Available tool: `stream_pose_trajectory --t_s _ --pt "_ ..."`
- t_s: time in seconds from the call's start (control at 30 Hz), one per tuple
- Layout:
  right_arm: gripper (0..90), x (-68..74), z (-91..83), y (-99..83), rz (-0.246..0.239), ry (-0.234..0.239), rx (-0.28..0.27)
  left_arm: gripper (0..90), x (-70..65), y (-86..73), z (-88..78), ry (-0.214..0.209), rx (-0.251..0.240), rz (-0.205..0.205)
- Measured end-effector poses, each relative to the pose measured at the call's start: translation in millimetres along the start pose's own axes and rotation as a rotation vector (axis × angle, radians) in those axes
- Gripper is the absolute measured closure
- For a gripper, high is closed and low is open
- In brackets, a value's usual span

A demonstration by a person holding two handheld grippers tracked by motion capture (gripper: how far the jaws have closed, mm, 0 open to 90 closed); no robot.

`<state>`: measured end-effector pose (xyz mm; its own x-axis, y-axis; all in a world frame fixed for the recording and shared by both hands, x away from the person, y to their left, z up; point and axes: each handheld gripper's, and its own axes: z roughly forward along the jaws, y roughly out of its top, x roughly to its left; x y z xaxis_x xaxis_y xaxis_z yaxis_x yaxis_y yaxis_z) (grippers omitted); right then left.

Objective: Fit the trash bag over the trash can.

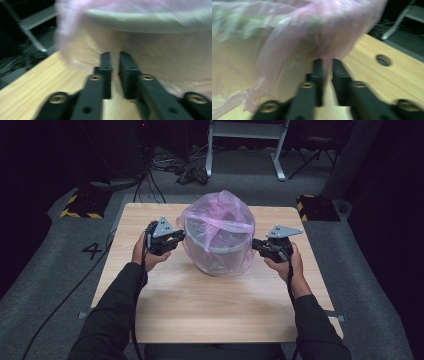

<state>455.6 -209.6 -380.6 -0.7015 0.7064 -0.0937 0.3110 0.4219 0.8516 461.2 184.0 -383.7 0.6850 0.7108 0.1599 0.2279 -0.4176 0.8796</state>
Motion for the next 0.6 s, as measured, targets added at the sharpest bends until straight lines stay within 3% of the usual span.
stream_pose_trajectory --t_s 0.1,0.2,0.3,0.37,0.43,0.6 --pt "57.7 -3.5 -10.7 -1.5 -0.018 -0.043 -0.005 57.6 11.4 -2.3 -11.9 0.02 -0.015 -0.045" --pt "48.2 -9.5 -23.7 -2.4 -0.026 -0.037 -0.039 46.7 22.3 -2.0 -22.3 0.008 -0.022 -0.072" --pt "39.1 -14.2 -35.7 0.7 -0.026 -0.023 -0.086 43.0 28.1 2.0 -27.6 -0.014 -0.043 -0.083" --pt "36.9 -15.3 -41.5 4.7 -0.02 -0.011 -0.125 39.5 29.3 7.3 -25.4 0.001 -0.042 -0.076" --pt "33.4 -14.3 -42.9 11.0 -0.026 -0.014 -0.148 37.2 30.7 13.3 -20.7 -0.011 -0.039 -0.068" --pt "30.2 -10.9 -36.0 29.0 -0.054 0.01 -0.144 35.7 33.7 24.5 -6.2 0.005 -0.051 -0.081"
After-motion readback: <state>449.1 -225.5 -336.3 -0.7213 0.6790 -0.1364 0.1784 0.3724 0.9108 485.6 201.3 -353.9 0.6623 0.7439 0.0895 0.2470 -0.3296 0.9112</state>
